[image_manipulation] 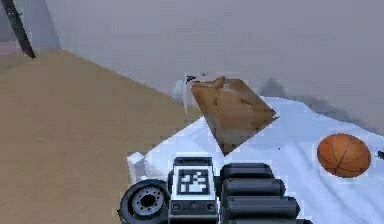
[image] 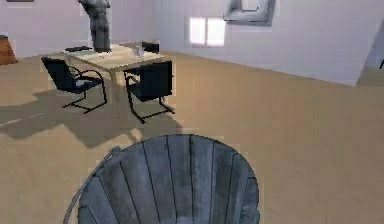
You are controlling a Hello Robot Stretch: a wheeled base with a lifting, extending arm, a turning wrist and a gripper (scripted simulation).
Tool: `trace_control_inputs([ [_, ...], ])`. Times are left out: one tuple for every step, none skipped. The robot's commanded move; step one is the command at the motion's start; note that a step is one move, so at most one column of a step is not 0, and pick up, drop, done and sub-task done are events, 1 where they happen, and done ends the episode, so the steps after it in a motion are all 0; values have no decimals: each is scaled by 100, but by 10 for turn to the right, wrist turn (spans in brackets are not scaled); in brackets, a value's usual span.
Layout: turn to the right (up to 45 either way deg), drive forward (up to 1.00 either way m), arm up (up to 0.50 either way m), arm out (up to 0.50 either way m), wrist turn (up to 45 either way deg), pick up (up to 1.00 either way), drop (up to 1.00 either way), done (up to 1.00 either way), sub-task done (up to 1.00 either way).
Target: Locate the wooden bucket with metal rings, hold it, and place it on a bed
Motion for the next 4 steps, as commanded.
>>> trace_control_inputs([
  [390, 0, 0, 0, 0, 0, 0, 0, 0],
  [0, 0, 0, 48, 0, 0, 0, 0, 0],
  [0, 0, 0, 0, 450, 0, 0, 0, 0],
  [0, 0, 0, 0, 450, 0, 0, 0, 0],
])
